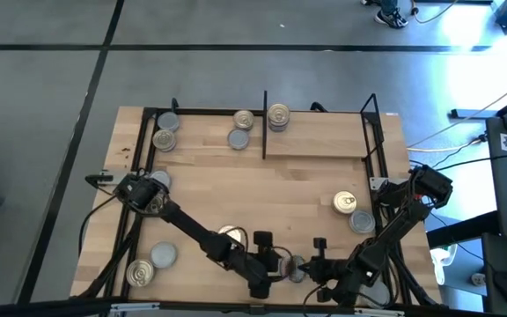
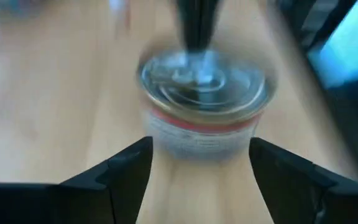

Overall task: Stack canned seafood by type on shelf
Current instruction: Put the blue tuna can on the shelf

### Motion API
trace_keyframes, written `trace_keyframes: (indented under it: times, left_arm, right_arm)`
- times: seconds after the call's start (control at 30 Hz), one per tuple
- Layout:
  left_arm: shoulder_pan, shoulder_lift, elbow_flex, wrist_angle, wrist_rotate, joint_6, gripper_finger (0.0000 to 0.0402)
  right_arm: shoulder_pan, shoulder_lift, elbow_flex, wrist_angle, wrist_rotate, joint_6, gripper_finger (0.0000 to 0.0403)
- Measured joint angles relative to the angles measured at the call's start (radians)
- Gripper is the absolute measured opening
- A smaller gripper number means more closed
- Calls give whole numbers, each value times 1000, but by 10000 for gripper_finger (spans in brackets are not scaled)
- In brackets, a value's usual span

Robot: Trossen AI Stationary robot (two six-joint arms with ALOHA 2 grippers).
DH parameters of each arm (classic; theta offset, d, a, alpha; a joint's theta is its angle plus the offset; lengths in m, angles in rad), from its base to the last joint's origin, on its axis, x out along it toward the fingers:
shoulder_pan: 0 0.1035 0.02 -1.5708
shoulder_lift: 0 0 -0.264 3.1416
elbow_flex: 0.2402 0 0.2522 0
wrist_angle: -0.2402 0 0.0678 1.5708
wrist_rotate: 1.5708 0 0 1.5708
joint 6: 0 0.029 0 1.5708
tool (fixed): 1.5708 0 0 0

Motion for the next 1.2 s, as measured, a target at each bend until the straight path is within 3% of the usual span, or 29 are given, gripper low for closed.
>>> trace_keyframes:
  times: [0.33,0.47,0.7,0.93,1.1,1.2]
  left_arm:
    - [3,0,0,-69,-10,-65,265]
    - [2,-31,6,-45,-13,-47,265]
    - [2,-31,6,-16,-13,-46,265]
    - [2,-31,6,20,-12,-36,265]
    - [2,-31,6,0,-12,-34,265]
    - [2,-31,6,-32,-12,-33,265]
  right_arm:
    - [-65,16,1,9,-28,-35,10]
    - [-29,-32,26,-52,-52,-24,10]
    - [81,-98,26,-203,-79,128,10]
    - [69,-36,2,-26,-45,88,10]
    - [-13,23,0,29,-147,34,10]
    - [-47,38,2,27,-140,22,10]
